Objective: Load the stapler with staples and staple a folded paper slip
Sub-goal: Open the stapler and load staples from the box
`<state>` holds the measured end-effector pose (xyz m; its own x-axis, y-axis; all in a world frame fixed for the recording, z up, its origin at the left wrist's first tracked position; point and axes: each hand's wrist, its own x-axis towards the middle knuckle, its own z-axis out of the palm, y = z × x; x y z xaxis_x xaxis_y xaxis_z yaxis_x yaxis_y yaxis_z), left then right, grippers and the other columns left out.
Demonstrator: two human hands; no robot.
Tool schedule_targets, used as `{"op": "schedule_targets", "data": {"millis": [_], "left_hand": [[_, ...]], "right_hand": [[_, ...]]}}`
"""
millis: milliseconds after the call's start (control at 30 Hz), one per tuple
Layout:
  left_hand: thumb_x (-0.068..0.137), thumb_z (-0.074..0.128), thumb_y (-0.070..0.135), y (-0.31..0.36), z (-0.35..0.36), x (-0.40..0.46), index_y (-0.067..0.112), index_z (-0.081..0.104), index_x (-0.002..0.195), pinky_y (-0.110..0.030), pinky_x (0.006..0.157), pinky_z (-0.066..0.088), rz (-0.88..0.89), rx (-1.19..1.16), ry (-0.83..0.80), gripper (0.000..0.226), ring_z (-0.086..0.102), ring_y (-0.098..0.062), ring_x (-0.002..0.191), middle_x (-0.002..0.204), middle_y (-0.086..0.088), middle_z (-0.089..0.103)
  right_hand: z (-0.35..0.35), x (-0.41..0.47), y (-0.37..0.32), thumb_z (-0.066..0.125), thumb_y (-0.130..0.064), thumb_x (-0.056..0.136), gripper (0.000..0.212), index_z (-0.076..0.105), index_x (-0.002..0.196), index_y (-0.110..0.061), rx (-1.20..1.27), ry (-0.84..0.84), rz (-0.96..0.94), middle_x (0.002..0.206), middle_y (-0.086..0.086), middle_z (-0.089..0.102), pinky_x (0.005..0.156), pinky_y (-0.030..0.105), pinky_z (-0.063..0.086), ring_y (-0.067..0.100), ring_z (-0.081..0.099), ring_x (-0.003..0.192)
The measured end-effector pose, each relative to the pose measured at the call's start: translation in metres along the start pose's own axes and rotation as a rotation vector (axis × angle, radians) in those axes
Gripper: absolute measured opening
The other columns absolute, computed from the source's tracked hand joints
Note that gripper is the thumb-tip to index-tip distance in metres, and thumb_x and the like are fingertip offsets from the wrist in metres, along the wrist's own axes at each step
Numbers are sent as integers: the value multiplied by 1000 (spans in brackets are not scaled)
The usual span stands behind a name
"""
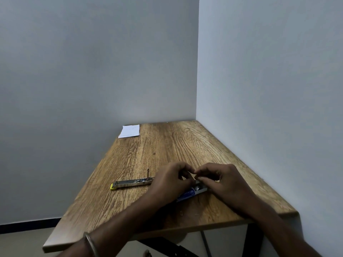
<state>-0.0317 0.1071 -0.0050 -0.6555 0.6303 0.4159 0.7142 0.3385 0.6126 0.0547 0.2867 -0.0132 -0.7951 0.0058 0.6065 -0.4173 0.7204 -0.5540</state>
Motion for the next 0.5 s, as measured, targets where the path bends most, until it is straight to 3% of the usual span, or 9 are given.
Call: {"op": "schedule_targets", "data": {"millis": [100, 200, 367, 433, 500], "left_hand": [[82, 75, 23, 1, -2, 0, 34, 67, 106, -20, 69, 54, 76, 82, 56, 27, 63, 3, 79, 84, 18, 70], [83, 74, 24, 5, -6, -2, 38, 58, 110, -10, 62, 40, 180, 191, 102, 35, 58, 7, 76, 82, 24, 66], [83, 74, 25, 12, -19, -5, 31, 45, 118, -23, 71, 48, 386, 354, 179, 45, 57, -1, 78, 91, 15, 70], [84, 72, 27, 16, -27, -7, 26, 48, 118, -25, 78, 48, 481, 441, 210, 42, 58, -1, 80, 90, 14, 70], [86, 67, 29, 20, -35, -9, 24, 48, 115, -25, 77, 48, 584, 507, 229, 35, 60, -2, 79, 89, 12, 71]], "right_hand": [[0, 0, 0, 71, -15, 88, 19, 75, 101, -28, 60, 8, 44, 92, -17, 75, 74, 16, 56, 0, 71, 89], [-3, 4, -2, 67, -23, 91, 14, 75, 101, -28, 129, 20, 120, 91, -14, 75, 75, 25, 60, 4, 71, 89], [-11, 17, -11, 68, -27, 90, 11, 78, 95, -25, 272, -134, 217, 87, -7, 78, 67, 15, 53, 8, 73, 81], [-14, 20, -15, 70, -25, 89, 9, 78, 94, -23, 360, -185, 270, 90, -2, 78, 68, 18, 54, 13, 74, 83], [-18, 25, -19, 71, -24, 88, 10, 77, 95, -20, 416, -260, 325, 93, 2, 78, 72, 23, 57, 18, 74, 87]]}}
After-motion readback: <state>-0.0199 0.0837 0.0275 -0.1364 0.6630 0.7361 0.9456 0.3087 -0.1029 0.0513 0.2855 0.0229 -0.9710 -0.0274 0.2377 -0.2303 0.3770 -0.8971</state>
